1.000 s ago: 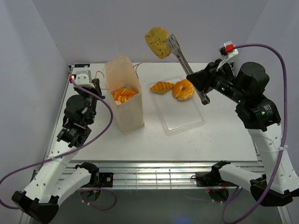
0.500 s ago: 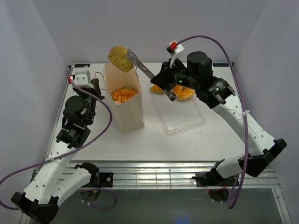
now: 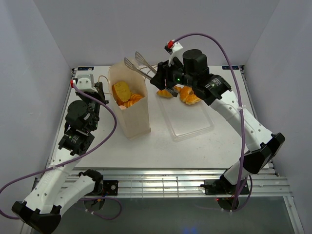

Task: Place the fake bread into the paper bag

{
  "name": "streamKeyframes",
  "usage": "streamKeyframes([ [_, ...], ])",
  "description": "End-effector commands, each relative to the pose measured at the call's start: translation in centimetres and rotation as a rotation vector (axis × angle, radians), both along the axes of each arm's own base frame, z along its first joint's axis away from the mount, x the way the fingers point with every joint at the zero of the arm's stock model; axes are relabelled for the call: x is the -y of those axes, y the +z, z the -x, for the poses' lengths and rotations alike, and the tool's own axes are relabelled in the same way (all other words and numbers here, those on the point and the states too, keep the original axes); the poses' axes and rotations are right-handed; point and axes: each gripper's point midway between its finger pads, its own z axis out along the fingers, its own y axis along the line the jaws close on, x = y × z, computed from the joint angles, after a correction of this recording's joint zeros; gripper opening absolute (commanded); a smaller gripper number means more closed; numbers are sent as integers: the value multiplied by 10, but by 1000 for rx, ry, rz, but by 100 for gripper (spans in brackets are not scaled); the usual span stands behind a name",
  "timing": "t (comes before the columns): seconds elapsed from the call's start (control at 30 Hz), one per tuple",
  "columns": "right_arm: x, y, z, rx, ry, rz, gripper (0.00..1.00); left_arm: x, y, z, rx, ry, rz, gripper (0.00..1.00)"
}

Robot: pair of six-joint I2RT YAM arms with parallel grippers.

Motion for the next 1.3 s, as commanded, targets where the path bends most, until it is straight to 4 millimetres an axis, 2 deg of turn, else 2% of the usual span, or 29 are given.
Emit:
streamKeyframes([
  [0.0, 5, 58, 11, 129, 13, -96, 56, -1, 4, 4, 16, 0, -2, 0],
  [0.17, 25, 77, 19, 172, -40, -112, 53, -1, 3, 4, 13, 1, -4, 0],
  [0.3, 61, 93, 28, 213, -151, -133, 52, -1, 2, 3, 10, 3, -5, 0],
  [0.37, 72, 82, 28, 185, -178, -132, 52, -1, 3, 3, 12, 3, -4, 0],
  [0.4, 86, 86, 29, 189, -208, -144, 52, -1, 2, 3, 10, 1, -5, 0],
  [0.43, 95, 70, 23, 166, -258, -121, 52, -1, 1, 2, 8, 1, -6, 0],
  [0.53, 125, 56, 20, 138, -351, -124, 52, 0, 1, 2, 7, -3, -8, 0],
  [0.57, 137, 30, 12, 89, -395, -100, 51, 0, 3, 3, 9, -3, -6, 0],
  [0.63, 156, 16, 13, 65, -447, -102, 51, 0, 2, 2, 8, -2, -7, 0],
  [0.67, 163, -12, 10, 18, -475, -71, 51, 0, 1, 2, 7, -3, -8, 0],
  [0.7, 179, -18, 8, 5, -523, -84, 52, 0, 2, 3, 8, -5, -7, 0],
  [0.73, 184, -27, 7, -10, -537, -84, 53, 1, 3, 3, 10, -8, -5, 0],
  [0.77, 191, -51, 6, -53, -560, -63, 54, 1, 3, 3, 11, -10, -3, 0],
  [0.8, 205, -58, 3, -74, -604, -74, 55, 1, 3, 3, 11, -10, -3, 0],
  [0.87, 213, -73, 1, -109, -613, -85, 56, 2, 2, 2, 7, -11, -6, 0],
  [0.9, 226, -91, -2, -143, -644, -83, 56, 2, 2, 3, 8, -11, -5, 0],
  [1.1, 248, -136, -15, -251, -662, -139, 57, 2, 2, 2, 7, -11, -6, 0],
  [1.27, 253, -156, -24, -298, -664, -151, 63, 2, 2, 2, 7, -13, -6, 0],
])
